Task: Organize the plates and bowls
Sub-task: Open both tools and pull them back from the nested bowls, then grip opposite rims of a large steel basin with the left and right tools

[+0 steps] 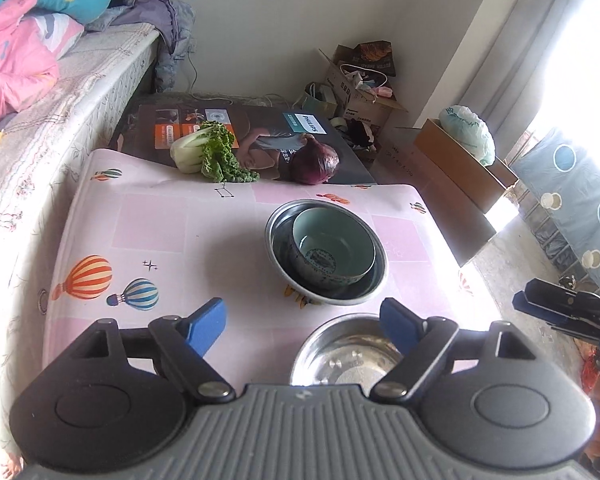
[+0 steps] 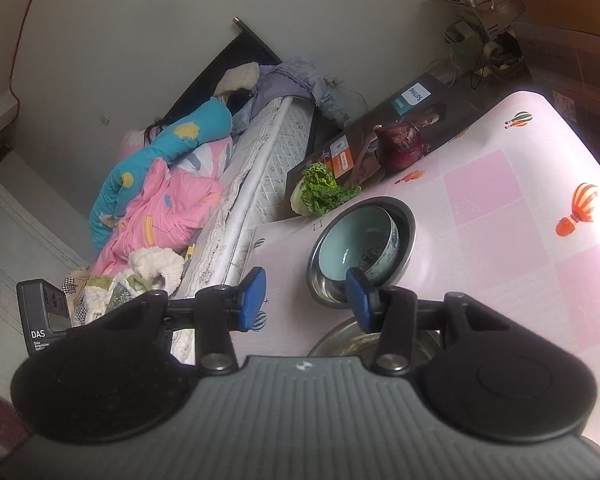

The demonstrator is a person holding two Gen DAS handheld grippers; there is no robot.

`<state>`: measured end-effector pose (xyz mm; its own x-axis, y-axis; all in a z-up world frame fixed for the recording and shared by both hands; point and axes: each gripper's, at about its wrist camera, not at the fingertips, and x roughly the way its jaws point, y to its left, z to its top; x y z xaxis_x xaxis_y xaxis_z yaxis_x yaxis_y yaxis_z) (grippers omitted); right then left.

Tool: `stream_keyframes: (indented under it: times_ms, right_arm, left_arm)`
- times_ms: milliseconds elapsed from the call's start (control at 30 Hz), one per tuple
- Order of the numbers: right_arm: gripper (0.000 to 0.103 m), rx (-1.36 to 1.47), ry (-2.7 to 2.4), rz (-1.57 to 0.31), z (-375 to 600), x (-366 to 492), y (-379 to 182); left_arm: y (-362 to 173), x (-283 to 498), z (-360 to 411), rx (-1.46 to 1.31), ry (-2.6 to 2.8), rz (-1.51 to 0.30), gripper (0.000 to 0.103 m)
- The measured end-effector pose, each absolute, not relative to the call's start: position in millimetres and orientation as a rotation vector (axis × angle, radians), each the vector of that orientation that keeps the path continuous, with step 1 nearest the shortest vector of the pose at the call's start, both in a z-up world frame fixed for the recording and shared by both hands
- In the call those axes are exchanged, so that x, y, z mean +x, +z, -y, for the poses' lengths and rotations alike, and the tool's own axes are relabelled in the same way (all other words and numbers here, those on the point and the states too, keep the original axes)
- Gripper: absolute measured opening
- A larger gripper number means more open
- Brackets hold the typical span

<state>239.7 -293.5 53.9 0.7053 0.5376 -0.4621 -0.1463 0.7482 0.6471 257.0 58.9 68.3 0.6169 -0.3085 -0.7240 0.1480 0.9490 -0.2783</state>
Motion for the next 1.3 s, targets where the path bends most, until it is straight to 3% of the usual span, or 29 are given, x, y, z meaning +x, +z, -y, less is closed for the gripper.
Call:
stream_keyframes:
  times_ms: [167,467,1000,1200,1300]
  right_arm:
    - [0.055,0.568,0.358,-0.612,275.3,154.4,49.9]
    - [0.056,0.503,0.325,-0.637,215.4,63.1,7.5]
    - [0.056,0.493,0.361,-0.818,143.8,74.6,-50.7]
    - [0.056,0.468,0.38,-0.845,130.3,94.4,-67.7]
    - [0.053,0.46,0.386,-0.859,123.7,104.2,-76.6]
  left_arm:
    - [71.0,171.1,-88.1,-0.193,-0.227,-0.788,0.096]
    - [16.3,64.9,-123.7,-0.263,-0.127,-0.771,0.097]
    - [-49.2,38.4,-133.7,-0.115,-0.017,-0.786,0.096]
    - [-58.6,52.0,-132.1,-0.111,-0.016,-0.805,0.087]
    - [-63.0,58.3,-130.9,-0.112,-0.01,-0.825,0.076]
